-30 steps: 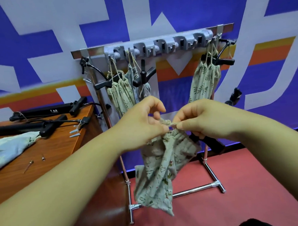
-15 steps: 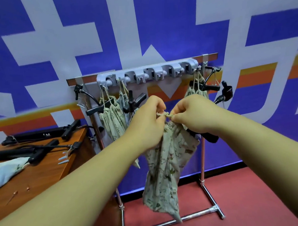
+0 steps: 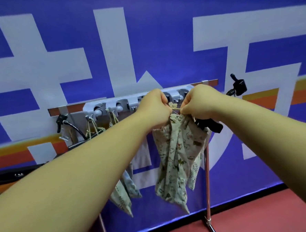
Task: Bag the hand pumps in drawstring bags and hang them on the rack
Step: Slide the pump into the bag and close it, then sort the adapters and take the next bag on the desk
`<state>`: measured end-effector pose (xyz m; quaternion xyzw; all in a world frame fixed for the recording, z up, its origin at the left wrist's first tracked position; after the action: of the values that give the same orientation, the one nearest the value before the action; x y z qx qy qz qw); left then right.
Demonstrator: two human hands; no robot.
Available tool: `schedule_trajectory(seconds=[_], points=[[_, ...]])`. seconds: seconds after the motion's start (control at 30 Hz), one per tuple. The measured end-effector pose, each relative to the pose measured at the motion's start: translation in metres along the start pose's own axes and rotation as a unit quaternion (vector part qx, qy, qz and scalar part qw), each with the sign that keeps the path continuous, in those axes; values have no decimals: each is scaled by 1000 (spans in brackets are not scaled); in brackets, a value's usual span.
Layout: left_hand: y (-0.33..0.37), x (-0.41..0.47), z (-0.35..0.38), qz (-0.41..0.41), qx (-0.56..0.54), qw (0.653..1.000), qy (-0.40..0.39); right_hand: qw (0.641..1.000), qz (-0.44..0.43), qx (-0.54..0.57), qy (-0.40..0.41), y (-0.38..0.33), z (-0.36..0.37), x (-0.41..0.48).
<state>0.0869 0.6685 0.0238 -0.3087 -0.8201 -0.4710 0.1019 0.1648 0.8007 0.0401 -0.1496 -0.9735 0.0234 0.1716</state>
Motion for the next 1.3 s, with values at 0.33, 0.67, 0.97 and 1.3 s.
schedule_trajectory(seconds=[0.33, 0.67, 0.97, 1.3], points=[[-3, 82, 36, 18, 91, 996, 2, 990, 27, -129, -44, 19, 8, 78], [-6, 99, 49, 22, 188, 982, -14, 976, 10, -210, -48, 29, 31, 104], [-18, 73, 37, 43, 176, 983, 0, 999, 40, 17, 19, 43, 59, 85], [-22, -50, -61, 47, 197, 979, 1, 984, -52, 158, 58, -24, 48, -31]])
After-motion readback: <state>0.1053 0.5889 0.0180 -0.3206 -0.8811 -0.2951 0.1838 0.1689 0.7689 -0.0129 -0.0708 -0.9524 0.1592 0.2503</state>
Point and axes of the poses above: each hand's wrist, its own x-axis towards the middle knuckle, its own z-axis out of the palm, y = z × x, the point moved 1 cm from there along x, towards the middle knuckle, and after that the axes turned 12 degrees about -x, right-handed, at the moved point
